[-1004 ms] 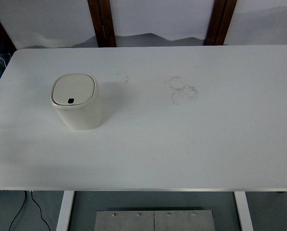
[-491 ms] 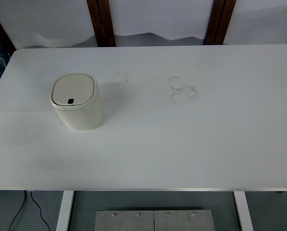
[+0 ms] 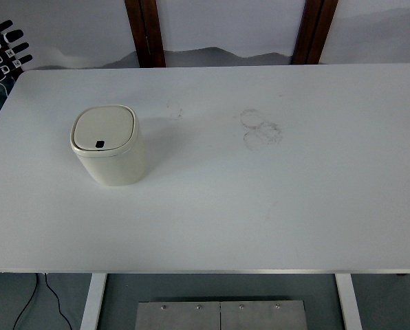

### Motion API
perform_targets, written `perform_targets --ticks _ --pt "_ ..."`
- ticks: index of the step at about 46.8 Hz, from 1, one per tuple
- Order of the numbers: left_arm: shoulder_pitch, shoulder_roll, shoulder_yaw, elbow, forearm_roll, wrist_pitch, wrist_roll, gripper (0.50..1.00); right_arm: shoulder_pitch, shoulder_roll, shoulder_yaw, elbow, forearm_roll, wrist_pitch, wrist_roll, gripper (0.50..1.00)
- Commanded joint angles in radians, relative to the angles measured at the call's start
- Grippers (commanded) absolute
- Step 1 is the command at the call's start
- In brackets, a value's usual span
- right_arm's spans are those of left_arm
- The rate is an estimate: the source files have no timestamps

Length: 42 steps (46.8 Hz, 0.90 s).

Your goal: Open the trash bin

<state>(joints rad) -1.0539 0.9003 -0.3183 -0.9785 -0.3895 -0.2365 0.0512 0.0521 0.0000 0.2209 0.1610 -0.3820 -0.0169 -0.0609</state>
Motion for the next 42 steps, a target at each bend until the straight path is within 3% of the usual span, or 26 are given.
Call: perform_targets --ticks 1,8,15,28,37,42 --pt "-0.05 -0.001 0.037 -0.016 0.041 0.0 0.039 1.0 0.0 0.0 0.0 0.0 0.0 0.0 0.001 0.995" --pt "-0.169 -0.012 0.143 -0.022 0.106 -0.003 0.087 1.0 0.0 0.0 0.0 0.0 0.0 0.0 0.0 0.995" --pt "-0.241 -0.037 0.219 -0.037 0.122 -0.023 0.096 1.0 0.0 0.0 0.0 0.0 0.0 0.0 0.0 0.995" --pt "-0.328 -0.035 0.314 -0.18 0.155 -0.033 0.16 1.0 0.002 0.0 0.0 0.0 0.0 0.0 0.0 0.995" --pt "-0.417 -0.024 0.386 -0.236 0.156 -0.122 0.249 1.0 0.002 0.0 0.0 0.0 0.002 0.0 0.0 0.995" --pt "-0.465 -0.015 0.427 -0.238 0.156 -0.156 0.262 1.0 0.002 0.0 0.0 -0.001 0.002 0.0 0.0 0.995"
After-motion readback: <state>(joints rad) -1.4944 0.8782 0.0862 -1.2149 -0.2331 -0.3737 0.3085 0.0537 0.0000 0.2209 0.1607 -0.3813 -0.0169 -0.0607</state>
